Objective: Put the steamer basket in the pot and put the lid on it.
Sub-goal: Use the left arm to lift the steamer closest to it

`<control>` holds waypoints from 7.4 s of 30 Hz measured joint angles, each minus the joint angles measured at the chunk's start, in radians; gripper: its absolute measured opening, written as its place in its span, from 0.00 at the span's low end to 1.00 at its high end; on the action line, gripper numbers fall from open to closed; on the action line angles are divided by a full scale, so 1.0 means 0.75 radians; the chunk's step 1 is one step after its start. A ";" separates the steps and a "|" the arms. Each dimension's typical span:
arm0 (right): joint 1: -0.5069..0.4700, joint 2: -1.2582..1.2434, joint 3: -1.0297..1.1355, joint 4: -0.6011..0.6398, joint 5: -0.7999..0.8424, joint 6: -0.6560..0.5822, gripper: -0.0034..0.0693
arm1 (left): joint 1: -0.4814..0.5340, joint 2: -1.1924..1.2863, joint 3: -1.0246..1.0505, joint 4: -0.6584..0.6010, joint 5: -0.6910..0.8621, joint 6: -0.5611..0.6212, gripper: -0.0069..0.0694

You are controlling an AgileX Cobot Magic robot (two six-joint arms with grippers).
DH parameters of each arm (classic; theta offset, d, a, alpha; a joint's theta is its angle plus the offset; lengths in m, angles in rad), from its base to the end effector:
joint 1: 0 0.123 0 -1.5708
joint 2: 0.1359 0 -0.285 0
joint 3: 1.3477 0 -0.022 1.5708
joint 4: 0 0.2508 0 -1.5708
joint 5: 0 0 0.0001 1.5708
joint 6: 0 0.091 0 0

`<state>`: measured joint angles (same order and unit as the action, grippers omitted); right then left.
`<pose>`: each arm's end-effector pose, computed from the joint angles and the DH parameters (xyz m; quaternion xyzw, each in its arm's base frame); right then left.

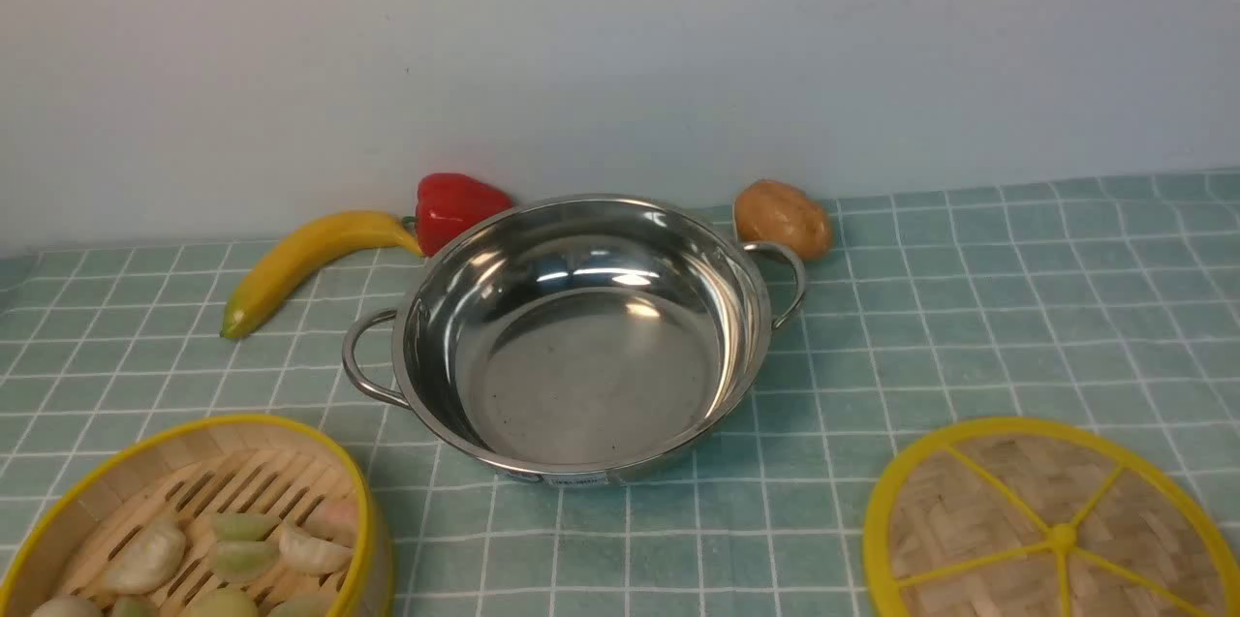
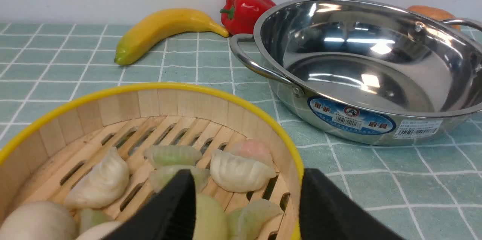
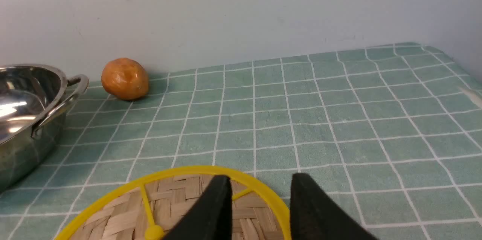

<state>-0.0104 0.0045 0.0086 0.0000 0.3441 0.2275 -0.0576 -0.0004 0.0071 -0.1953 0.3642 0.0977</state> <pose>0.0540 -0.0006 0.1790 0.0944 0.7902 0.0656 0.6019 0.0527 -0.0094 0.1786 0.0099 0.7978 -0.0705 0.5987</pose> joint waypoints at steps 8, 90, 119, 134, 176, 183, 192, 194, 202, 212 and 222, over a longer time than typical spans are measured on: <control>0.000 0.000 0.000 0.000 0.000 0.000 0.38 | 0.000 0.000 0.000 0.000 0.000 0.000 0.56; 0.000 0.000 0.000 0.000 0.000 0.001 0.38 | 0.000 0.705 -0.949 -0.136 1.094 0.316 0.56; 0.000 0.000 0.000 0.000 0.000 0.001 0.38 | -0.035 1.762 -1.146 -0.101 0.936 0.550 0.56; 0.000 0.000 0.000 0.000 0.000 0.001 0.38 | -0.161 1.941 -1.147 0.102 0.806 0.341 0.56; 0.000 0.000 0.000 0.000 -0.001 0.001 0.38 | -0.172 2.194 -1.184 -0.010 0.664 0.338 0.53; 0.000 0.000 0.000 0.000 -0.001 0.001 0.38 | -0.172 2.194 -1.186 0.013 0.678 0.340 0.36; 0.000 0.000 0.000 0.000 -0.001 0.001 0.38 | -0.172 2.194 -1.186 0.031 0.694 0.340 0.32; 0.000 0.000 0.000 0.000 -0.001 0.001 0.38 | -0.172 2.194 -1.186 0.032 0.698 0.340 0.28; 0.000 0.000 0.000 0.000 -0.001 0.001 0.38 | -0.172 2.194 -1.186 0.042 0.770 0.337 0.14; 0.000 0.000 0.000 0.000 -0.001 0.001 0.38 | -0.172 2.194 -1.186 0.003 0.772 0.343 0.14; 0.000 0.000 0.000 0.000 -0.001 0.001 0.38 | -0.172 2.149 -1.286 0.035 0.855 0.227 0.14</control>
<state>-0.0104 0.0045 0.0086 0.0000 0.3432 0.2279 -0.1867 1.6113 -0.9574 -0.1692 1.0055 0.2677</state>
